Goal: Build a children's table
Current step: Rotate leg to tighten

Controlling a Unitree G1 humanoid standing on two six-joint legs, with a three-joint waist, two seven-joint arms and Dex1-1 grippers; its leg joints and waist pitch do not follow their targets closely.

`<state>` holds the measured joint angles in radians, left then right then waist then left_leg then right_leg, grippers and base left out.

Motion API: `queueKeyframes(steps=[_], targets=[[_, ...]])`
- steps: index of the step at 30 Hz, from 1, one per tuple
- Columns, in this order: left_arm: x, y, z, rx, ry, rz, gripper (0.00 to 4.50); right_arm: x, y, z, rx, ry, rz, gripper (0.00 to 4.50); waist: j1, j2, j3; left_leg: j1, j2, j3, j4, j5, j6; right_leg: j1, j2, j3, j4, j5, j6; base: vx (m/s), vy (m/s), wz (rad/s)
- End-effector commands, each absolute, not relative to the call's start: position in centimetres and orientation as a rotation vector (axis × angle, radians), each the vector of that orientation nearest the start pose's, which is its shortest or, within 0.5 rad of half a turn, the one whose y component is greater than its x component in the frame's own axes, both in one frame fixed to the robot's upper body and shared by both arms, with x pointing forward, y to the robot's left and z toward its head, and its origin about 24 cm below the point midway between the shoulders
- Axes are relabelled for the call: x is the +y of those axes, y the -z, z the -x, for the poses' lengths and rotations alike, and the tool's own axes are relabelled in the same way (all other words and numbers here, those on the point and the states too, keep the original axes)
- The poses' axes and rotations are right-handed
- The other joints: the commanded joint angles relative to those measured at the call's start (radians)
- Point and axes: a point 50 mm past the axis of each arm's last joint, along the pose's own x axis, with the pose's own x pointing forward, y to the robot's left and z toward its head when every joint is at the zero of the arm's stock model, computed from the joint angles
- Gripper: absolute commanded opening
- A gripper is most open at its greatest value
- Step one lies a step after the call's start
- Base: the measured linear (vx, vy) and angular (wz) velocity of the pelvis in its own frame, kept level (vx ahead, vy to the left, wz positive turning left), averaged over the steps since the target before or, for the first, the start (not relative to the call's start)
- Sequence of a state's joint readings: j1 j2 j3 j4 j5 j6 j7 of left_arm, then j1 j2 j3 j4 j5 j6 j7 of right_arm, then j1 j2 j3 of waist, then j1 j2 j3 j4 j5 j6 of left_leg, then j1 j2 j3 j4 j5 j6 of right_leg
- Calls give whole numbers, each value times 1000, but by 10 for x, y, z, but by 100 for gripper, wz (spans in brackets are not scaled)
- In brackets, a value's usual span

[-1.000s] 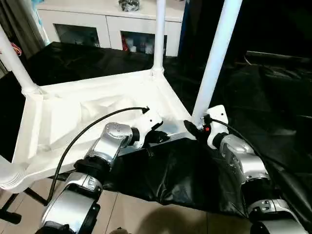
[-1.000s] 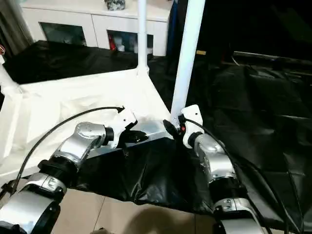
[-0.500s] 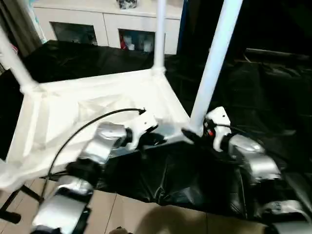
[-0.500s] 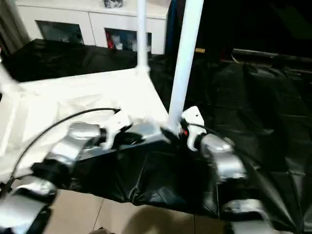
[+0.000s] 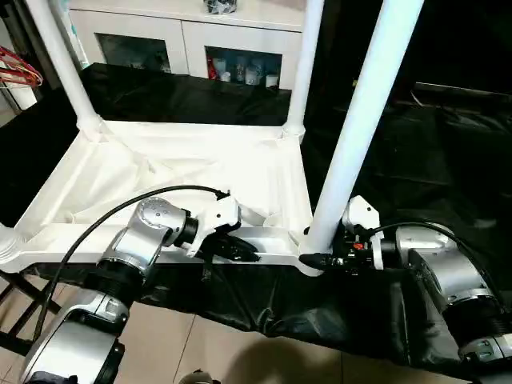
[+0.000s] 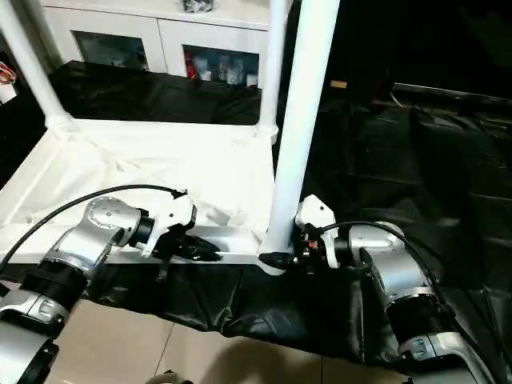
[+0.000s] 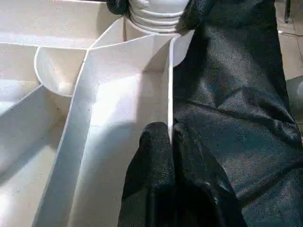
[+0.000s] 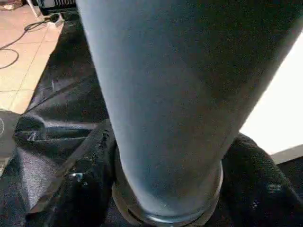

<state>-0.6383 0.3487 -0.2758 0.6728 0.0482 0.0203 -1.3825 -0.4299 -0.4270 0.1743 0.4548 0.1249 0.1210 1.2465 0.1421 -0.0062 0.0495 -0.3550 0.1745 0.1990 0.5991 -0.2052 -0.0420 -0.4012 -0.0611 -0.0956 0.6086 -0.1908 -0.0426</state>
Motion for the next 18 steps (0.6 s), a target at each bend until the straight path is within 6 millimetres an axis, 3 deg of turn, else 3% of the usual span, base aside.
queueKeyframes(steps=[1, 4, 10, 11, 12, 15, 18], targets=[[119, -60, -318, 410, 1521, -426, 0, -141, -46, -282, 360, -1425, 204, 272, 1, -5, -63, 3, 73, -34, -66, -102, 81, 58, -111, 67, -71, -175, -174, 0, 0, 0], [116, -59, -320, 398, 1486, -417, 0, -139, -43, -279, 350, -1408, 192, 268, 3, -5, -61, 6, 73, -33, -67, -117, 77, 56, -111, 67, -77, -203, -171, 0, 0, 0], [92, -55, -333, 358, 1262, -352, 0, -120, -22, -302, 332, -967, 119, 266, -11, -6, -52, 14, 69, -39, -77, -173, 30, 52, -116, 66, -100, -383, -128, 0, 0, 0], [89, -55, -333, 354, 1248, -350, 0, -118, -20, -305, 335, -915, 103, 266, -18, -3, -49, 20, 69, -40, -79, -200, 14, 45, -116, 64, -106, -429, -123, 0, 0, 0], [83, -54, -333, 358, 1234, -342, 0, -115, -19, -308, 339, -858, 70, 266, -24, -7, -50, 20, 68, -43, -81, -209, 7, 49, -118, 64, -109, -456, -112, 0, 0, 0], [67, -53, -335, 366, 1190, -311, 0, -104, -17, -316, 347, -729, 6, 266, -34, -7, -51, 16, 67, -41, -79, -191, 19, 49, -117, 68, -108, -425, -117, 0, 0, 0], [54, -53, -336, 358, 1160, -307, 0, -90, -18, -319, 333, -681, 9, 266, -33, -8, -53, 17, 66, -40, -79, -172, 22, 48, -116, 70, -102, -378, -124, 0, 0, 0]])
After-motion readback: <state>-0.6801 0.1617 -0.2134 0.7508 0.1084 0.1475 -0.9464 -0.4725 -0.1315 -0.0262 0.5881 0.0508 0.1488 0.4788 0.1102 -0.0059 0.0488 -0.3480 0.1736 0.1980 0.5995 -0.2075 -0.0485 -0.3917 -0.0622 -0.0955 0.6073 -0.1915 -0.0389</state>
